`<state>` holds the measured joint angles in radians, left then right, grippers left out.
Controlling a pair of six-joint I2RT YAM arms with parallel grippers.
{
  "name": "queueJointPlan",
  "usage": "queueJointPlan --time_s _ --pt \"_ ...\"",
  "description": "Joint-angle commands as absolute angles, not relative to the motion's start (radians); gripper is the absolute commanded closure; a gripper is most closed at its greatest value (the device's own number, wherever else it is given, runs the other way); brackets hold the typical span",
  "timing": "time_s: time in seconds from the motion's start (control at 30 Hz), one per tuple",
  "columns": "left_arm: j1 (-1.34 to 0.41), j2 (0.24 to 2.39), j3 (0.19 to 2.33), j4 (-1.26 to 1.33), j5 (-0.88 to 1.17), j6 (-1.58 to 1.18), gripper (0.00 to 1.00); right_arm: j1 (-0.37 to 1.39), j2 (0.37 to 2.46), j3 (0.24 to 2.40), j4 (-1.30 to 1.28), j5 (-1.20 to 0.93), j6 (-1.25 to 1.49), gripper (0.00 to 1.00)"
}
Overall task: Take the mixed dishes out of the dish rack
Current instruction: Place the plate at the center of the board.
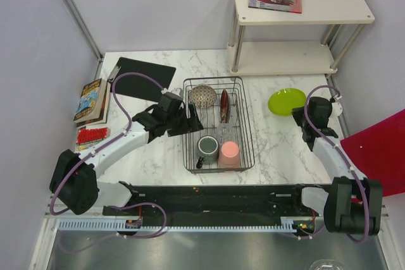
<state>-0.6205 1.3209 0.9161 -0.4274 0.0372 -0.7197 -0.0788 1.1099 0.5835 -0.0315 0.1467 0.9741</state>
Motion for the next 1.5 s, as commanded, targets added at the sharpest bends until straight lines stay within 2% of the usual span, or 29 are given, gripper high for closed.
queueJointPlan --time_s 0.0,0.27,0.53,0.63,0.67,0.73,0.83,0.87,0.97,1.2,1.33,1.47 --pt "-0.626 1.285 0.904 -0.373 0.089 -0.752 0.12 -0.106 1.219 0.635 0.104 0.153 1.002 1.0" --pt "-0.626 1.284 0.89 -0.362 0.107 -0.761 0.12 -0.115 1.448 0.773 0.064 0.219 0.927 1.0" --pt "-0.626 1.287 0.888 -0.36 0.098 -0.759 0.12 -0.114 1.604 0.848 -0.031 0.199 0.881 0.98" --pt "-0.626 1.287 0.888 -0.36 0.097 -0.759 0.12 -0.114 1.605 0.839 -0.032 0.198 0.87 0.86" --pt "-0.626 1.289 0.89 -0.359 0.094 -0.759 0.12 -0.114 1.598 0.836 -0.037 0.196 0.868 0.63" --pt "-0.626 1.287 0.888 -0.362 0.091 -0.759 0.12 -0.114 1.573 0.839 -0.066 0.192 0.861 0.35" --pt "-0.624 1.289 0.887 -0.362 0.084 -0.761 0.12 -0.112 1.534 0.83 -0.092 0.199 0.847 0.22" --pt "-0.626 1.29 0.89 -0.362 0.086 -0.762 0.12 -0.112 1.507 0.821 -0.101 0.202 0.845 0.15" --pt "-0.626 1.292 0.893 -0.362 0.087 -0.764 0.12 -0.112 1.448 0.798 -0.132 0.204 0.844 0.06" --pt "-0.626 1.285 0.894 -0.371 0.072 -0.764 0.12 -0.005 1.194 0.781 -0.209 0.299 0.804 0.02" --pt "-0.626 1.279 0.887 -0.382 0.052 -0.762 0.12 0.234 1.112 0.891 -0.235 0.426 0.654 0.04" --pt "-0.626 1.275 0.873 -0.383 0.035 -0.765 0.12 0.496 1.225 1.096 -0.294 0.532 0.458 0.08"
